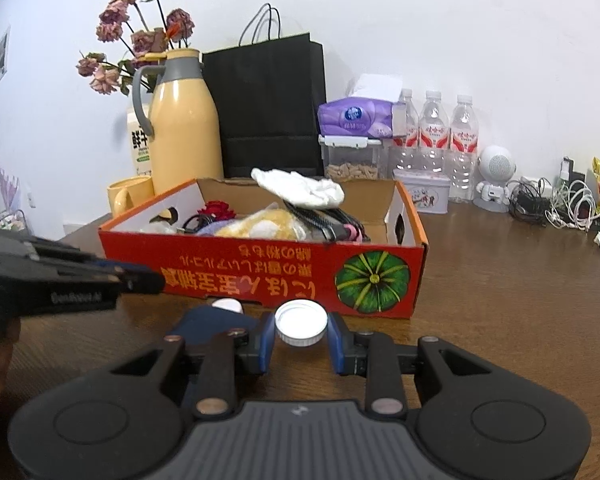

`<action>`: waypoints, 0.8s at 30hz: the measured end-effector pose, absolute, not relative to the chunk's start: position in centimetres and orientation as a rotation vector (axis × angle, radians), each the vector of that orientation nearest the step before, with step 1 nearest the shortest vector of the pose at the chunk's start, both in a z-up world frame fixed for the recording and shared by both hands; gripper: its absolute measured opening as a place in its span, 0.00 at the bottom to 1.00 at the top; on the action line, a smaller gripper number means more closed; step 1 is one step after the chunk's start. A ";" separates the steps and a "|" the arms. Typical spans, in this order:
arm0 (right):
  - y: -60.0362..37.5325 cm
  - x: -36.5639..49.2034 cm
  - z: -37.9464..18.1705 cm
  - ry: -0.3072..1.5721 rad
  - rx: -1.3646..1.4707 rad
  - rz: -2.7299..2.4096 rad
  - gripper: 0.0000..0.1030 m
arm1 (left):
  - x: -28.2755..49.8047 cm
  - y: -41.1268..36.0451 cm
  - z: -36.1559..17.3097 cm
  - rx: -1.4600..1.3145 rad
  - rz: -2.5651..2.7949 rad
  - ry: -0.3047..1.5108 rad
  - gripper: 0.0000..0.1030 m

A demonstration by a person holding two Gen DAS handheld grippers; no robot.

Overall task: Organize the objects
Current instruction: 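Carry the orange clip and white cap into the box and open both grippers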

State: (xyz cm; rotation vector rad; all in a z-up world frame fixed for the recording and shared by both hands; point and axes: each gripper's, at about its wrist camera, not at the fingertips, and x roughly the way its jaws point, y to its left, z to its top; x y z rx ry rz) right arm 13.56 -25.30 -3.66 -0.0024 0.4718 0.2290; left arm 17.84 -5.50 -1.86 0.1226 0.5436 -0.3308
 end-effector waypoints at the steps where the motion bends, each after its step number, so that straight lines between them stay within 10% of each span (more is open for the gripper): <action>1: -25.3 13.5 -3.4 0.468 -0.004 0.231 0.26 | 17.8 -5.2 -1.3 0.107 -0.331 0.533 0.13; 24: -25.0 27.2 3.3 0.354 -0.034 0.201 0.26 | 28.9 -5.4 3.8 -0.026 -0.157 0.446 0.13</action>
